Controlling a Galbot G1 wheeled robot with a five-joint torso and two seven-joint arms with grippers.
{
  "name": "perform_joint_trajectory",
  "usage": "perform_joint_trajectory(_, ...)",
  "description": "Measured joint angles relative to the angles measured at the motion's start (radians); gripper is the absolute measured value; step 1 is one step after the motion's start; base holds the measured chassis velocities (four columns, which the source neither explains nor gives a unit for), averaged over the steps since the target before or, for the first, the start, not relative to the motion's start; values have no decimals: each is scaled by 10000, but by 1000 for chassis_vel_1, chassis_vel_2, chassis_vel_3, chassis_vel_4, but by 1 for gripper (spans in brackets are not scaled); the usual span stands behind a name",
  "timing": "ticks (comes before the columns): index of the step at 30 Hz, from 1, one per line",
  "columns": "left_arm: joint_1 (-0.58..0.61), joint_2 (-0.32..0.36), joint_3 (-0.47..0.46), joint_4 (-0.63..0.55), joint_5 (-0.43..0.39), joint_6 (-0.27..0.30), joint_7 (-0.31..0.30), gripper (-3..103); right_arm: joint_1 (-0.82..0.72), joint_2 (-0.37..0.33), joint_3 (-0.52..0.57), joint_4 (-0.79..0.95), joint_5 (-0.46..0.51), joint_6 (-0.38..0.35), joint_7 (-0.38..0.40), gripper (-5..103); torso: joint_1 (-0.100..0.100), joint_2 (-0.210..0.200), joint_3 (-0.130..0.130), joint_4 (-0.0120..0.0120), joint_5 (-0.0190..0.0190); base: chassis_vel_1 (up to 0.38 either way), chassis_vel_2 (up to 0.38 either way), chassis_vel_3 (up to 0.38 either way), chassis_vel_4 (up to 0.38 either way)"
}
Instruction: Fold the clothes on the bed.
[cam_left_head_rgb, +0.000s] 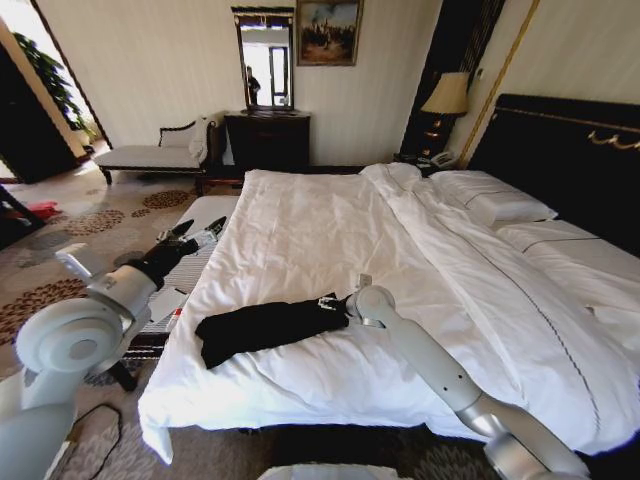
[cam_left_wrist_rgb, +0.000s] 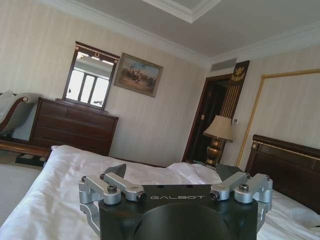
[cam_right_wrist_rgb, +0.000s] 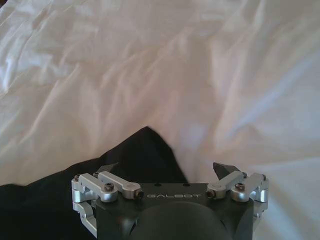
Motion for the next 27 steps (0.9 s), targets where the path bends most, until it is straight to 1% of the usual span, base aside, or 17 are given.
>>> perform_joint_trajectory(5, 2, -3, 70, 27, 10, 54, -50, 100, -58, -240, 181, 15, 25, -21, 135, 100, 0, 0, 0, 3, 0, 0, 0, 0, 0)
perform_joint_trajectory(7, 23, -16, 115, 75, 50, 89, -105, 100, -154, -417, 402, 109, 851, -258, 418, 100, 1, 0, 0, -1, -1, 0, 0, 0, 0)
perform_joint_trajectory(9, 67, -30, 144, 109, 89, 140, -148, 100, -246, -393, 688, 259, 2043, -523, 710, 100, 0, 1, 0, -1, 0, 0, 0, 0, 0)
perform_joint_trajectory(11, 152, -45, 176, 149, 173, 171, -177, 100, -320, -216, 894, 320, 2615, -683, 783, 100, 0, 1, 0, 1, 0, 0, 0, 0, 0)
perform_joint_trajectory(12, 152, -45, 176, 149, 173, 171, -177, 100, -320, -216, 894, 320, 2615, -683, 783, 100, 0, 1, 0, 1, 0, 0, 0, 0, 0)
perform_joint_trajectory(14, 224, -49, 183, 155, 224, 189, -211, 100, -351, 27, 962, 209, 2795, -749, 765, 100, 0, 0, -1, 5, -2, 0, 0, 0, 0)
perform_joint_trajectory(17, 304, -19, 170, 131, 234, 200, -252, 100, -491, 377, 993, 21, 2792, -806, 618, 100, 1, 0, 0, 6, -1, 0, 0, 0, 0)
perform_joint_trajectory(22, 326, 83, 123, 162, 250, 202, -279, 100, -695, 525, 1042, 47, 2818, -808, 522, 100, 0, 0, 0, 1, 0, 0, 0, 0, 0)
perform_joint_trajectory(23, 323, 96, 105, 200, 253, 202, -297, 100, -761, 525, 1064, 118, 2888, -809, 470, 103, 0, 1, 0, 1, -1, 0, 0, 0, 0)
perform_joint_trajectory(24, 322, 96, 103, 209, 254, 202, -306, 100, -781, 519, 1066, 143, 2903, -809, 455, 103, 0, 0, 0, 1, -1, 0, 0, 0, 0)
perform_joint_trajectory(25, 321, 85, 101, 238, 275, 202, -326, 100, -850, 462, 1066, 257, 2927, -810, 403, 99, 0, 0, 0, 3, -2, 0, 0, 0, 0)
perform_joint_trajectory(26, 321, 85, 101, 238, 275, 202, -326, 100, -850, 462, 1066, 257, 2927, -810, 403, 99, 0, 0, 0, 3, -2, 0, 0, 0, 0)
perform_joint_trajectory(27, 321, 68, 113, 253, 304, 202, -332, 100, -892, 413, 1066, 330, 2925, -811, 350, 94, 0, 0, -1, 2, -2, 0, 0, 0, 0)
